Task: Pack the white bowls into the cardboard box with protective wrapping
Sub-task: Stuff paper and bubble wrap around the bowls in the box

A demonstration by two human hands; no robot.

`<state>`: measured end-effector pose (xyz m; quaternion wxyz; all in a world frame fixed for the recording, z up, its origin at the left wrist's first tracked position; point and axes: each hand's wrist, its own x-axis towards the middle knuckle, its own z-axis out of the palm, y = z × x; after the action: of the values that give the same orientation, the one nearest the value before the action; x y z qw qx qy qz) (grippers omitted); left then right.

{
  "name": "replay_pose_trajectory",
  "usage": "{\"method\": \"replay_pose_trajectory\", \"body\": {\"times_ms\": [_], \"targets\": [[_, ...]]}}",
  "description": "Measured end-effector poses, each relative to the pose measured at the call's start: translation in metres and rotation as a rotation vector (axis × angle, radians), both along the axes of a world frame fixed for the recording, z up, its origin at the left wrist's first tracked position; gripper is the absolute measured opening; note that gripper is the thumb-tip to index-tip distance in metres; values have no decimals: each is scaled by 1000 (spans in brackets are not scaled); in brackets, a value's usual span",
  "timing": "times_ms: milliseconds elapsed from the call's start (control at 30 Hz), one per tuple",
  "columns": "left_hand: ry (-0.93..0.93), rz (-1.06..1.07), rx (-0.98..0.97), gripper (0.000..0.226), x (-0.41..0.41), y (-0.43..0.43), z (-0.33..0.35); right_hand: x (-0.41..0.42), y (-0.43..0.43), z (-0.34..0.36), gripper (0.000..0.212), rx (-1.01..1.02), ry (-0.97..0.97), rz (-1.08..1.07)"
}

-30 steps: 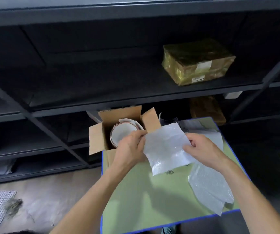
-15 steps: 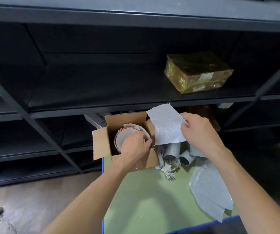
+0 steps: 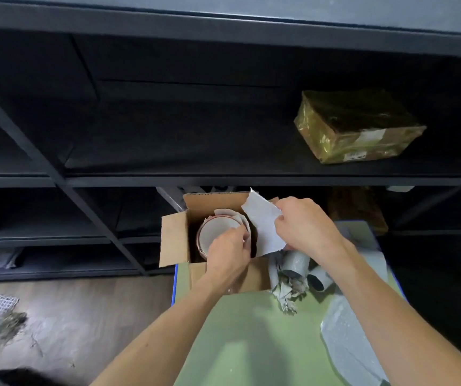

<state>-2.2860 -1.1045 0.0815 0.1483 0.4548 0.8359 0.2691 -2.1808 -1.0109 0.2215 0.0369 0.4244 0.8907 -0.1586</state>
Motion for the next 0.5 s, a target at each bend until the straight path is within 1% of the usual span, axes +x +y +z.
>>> {"method": "replay_pose_trajectory", "body": {"times_ms": [100,167,267,333,400,500], "targets": [[-33,33,-2,18,3,-4,-3,-19,0,-9,11,-26,-67,35],[-58,49,12,18,3,-5,-7,-30,-3,-18,10,-102,-102,21],[-97,47,66,14,1,-8,-12,-41,-4,-36,16,-228,-119,-61],[-124,52,89,16,0,-10,-13,-43,-6,-52,16,-314,-149,-73],[-128,48,110,20,-1,-10,-14,-42,-9,-66,17,-322,-180,-55],[-153,28,155,24,-3,-12,-17,-41,-11,-77,18,-285,-171,-42]]}}
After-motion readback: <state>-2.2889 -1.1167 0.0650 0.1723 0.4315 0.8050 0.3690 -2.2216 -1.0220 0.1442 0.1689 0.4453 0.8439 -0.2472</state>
